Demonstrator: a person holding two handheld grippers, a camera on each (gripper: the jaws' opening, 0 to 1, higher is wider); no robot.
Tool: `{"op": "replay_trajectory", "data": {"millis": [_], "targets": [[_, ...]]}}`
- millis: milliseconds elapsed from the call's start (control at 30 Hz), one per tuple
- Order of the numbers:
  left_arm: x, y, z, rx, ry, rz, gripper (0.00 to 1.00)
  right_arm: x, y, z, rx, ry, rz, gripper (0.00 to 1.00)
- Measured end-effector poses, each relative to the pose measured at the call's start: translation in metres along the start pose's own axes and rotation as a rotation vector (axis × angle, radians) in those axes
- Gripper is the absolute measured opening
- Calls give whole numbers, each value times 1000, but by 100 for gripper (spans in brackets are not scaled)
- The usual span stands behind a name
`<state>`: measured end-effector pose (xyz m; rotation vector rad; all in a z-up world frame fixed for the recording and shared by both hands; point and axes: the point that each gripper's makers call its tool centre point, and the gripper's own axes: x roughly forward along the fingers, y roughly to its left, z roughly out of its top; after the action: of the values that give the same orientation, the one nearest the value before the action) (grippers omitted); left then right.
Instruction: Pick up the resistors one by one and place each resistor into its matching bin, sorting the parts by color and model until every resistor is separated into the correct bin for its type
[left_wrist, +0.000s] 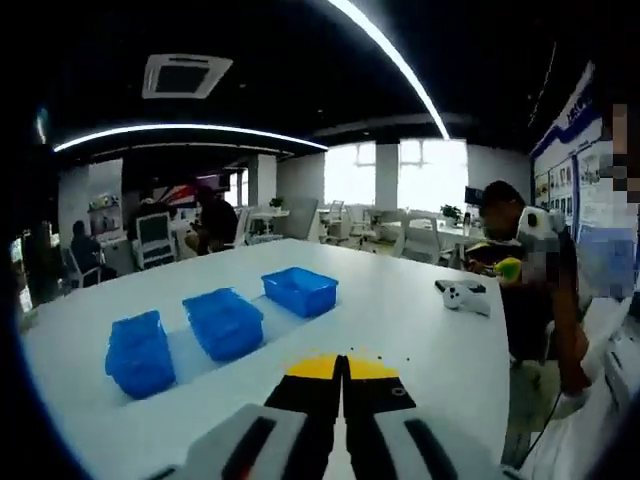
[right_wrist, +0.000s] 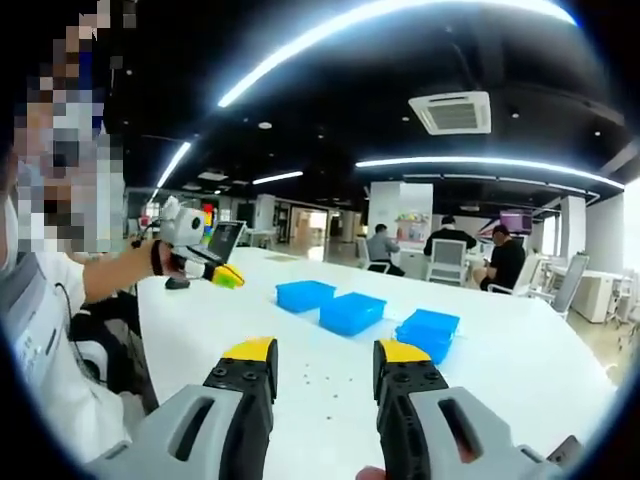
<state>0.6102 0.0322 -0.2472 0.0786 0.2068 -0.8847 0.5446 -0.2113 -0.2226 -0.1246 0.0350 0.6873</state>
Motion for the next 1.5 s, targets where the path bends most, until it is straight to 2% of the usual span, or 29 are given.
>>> {"op": "replay_trajectory", "data": {"millis": [67, 333, 567, 700, 900, 1000, 1133, 1267, 1400, 1500], "targets": [[-9, 7, 0, -1, -35, 42, 3, 0, -1, -1, 2, 2, -2, 40], [-30, 14, -7, -54, -102, 93, 3, 1, 0, -3, 13, 6, 12, 40], [-23, 15, 2, -55, -109, 95, 3, 0, 0, -3, 10, 4, 12, 40], [-9, 13, 10, -59, -109, 81, 3, -2, 0, -2, 8, 2, 13, 40], [33, 14, 23, -107, -86, 35, 3, -4, 0, -1, 6, -1, 15, 40], [56, 16, 31, -100, -88, 34, 3, -5, 0, 0, 5, -3, 13, 40], [97, 19, 44, -88, -82, 32, 3, -7, -2, 1, 5, -6, 7, 39], [145, 20, 62, -24, -80, 51, 3, -9, -5, 2, 8, -8, -2, 39], [191, 21, 69, 1, -45, 54, 3, -10, -6, 1, 9, -8, -4, 39], [222, 27, 69, -19, -20, 69, 3, -11, -6, 2, 10, -10, -6, 38]]}}
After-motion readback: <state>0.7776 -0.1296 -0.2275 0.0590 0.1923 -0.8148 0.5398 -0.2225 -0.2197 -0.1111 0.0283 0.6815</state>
